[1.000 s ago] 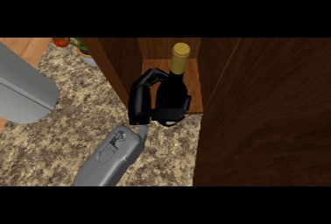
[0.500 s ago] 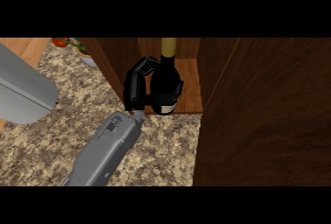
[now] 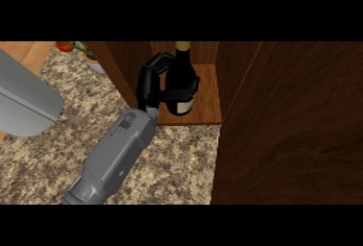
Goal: Pick up the wine, place it into the cabinet and close the cabinet
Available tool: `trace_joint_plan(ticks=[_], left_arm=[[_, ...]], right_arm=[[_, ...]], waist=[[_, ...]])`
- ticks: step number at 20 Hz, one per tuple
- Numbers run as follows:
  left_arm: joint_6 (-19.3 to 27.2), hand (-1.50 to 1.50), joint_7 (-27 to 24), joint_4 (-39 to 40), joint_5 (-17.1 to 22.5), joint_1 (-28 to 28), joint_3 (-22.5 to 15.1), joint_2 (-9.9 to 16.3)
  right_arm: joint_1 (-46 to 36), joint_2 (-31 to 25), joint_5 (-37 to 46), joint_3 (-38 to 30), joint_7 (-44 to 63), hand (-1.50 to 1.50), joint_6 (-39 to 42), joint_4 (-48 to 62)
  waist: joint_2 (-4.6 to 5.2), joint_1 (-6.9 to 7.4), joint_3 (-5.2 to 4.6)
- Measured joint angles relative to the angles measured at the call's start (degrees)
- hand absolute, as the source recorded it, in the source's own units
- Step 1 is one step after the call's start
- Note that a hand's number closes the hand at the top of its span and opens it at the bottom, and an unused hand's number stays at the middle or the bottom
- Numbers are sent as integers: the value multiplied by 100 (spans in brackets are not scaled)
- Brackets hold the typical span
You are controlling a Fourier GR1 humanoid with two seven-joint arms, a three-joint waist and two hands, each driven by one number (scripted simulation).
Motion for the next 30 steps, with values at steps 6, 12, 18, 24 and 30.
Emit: trace_joint_plan(ticks=[6, 12, 18, 24, 30], left_arm=[[-40, 150, -270, 670, 133, -430, 167, 1], [55, 150, -836, 1392, 71, -863, 363, 53], [181, 150, -1189, 2108, 158, -1368, 602, 28], [18, 150, -1318, 2622, 293, -1701, 933, 32], [-384, 150, -1382, 2910, 563, -1826, 1350, 0]], right_arm=[[95, 28, -35, 43, -5, -150, 46, -6], [256, 34, -74, -11, -255, -150, 228, 21], [128, 86, -81, 124, -105, -150, 149, 22], [18, 134, -64, 189, -87, -150, 79, 50], [210, 186, -39, 328, -254, -150, 149, 71]], waist=[[-1, -34, -1], [19, -82, 0], [39, -137, -2], [54, -159, -1], [62, -200, 12]])
